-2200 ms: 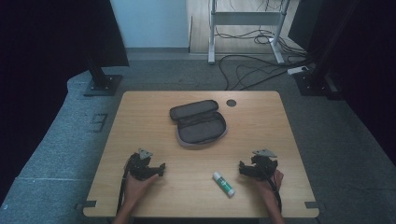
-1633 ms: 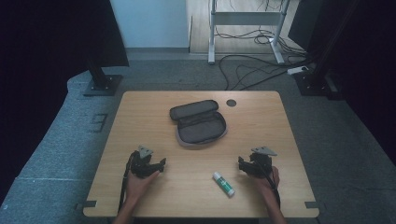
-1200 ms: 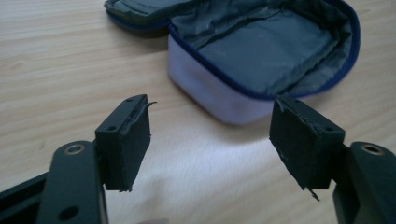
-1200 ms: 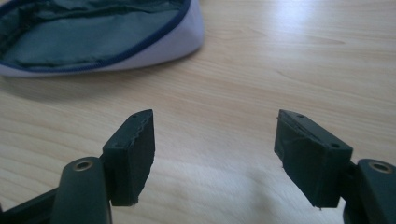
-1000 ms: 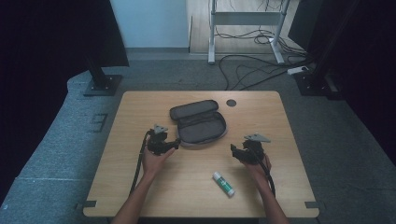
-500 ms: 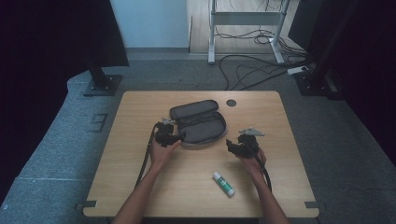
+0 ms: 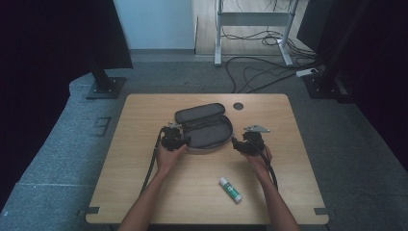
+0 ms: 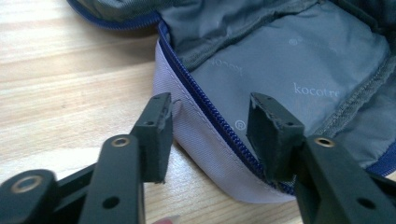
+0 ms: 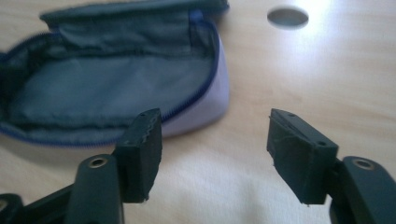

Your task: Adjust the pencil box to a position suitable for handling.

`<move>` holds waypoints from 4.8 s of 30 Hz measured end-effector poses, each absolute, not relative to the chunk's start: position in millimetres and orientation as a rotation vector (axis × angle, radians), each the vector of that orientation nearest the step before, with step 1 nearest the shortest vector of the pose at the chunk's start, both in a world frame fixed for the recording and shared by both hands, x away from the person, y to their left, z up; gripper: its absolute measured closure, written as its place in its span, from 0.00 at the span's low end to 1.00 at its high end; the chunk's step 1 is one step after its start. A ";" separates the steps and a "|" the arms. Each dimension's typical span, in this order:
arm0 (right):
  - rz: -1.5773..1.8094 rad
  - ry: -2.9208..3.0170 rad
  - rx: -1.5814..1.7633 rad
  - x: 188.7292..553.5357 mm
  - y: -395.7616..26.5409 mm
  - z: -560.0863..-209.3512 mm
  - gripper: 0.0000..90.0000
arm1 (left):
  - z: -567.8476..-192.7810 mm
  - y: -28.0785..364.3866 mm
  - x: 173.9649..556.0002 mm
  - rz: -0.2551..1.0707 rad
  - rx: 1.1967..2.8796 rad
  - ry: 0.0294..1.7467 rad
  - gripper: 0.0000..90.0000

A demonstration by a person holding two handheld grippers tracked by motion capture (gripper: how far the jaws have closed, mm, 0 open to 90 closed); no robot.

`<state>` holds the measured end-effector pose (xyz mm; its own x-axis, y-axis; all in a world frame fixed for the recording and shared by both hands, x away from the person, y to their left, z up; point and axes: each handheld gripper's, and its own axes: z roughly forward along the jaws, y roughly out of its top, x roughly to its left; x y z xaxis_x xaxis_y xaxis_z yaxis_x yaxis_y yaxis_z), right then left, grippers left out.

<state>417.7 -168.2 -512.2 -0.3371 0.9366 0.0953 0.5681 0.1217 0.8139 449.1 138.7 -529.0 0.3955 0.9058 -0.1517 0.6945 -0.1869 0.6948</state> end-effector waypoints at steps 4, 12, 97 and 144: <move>1.091 1.969 1.443 427.8 -162.4 -509.0 0.40 | -529.6 138.2 449.8 0.382 1.948 1.369 0.60; 1.092 1.988 1.456 450.3 -153.1 -513.6 0.43 | -530.6 141.1 451.3 0.371 1.946 1.377 0.64; 1.256 1.929 1.360 387.0 -145.6 -479.6 0.96 | -475.0 167.3 378.2 0.431 1.875 1.179 0.98; 1.236 1.929 1.408 359.1 -149.0 -517.8 0.37 | -516.4 165.4 353.5 0.389 1.854 1.216 0.25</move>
<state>359.1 -149.0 -517.8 -0.3786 0.9144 0.1432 0.5125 0.0783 0.8551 353.5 165.4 -516.4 0.4762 0.8590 -0.1883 0.5904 -0.1536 0.7924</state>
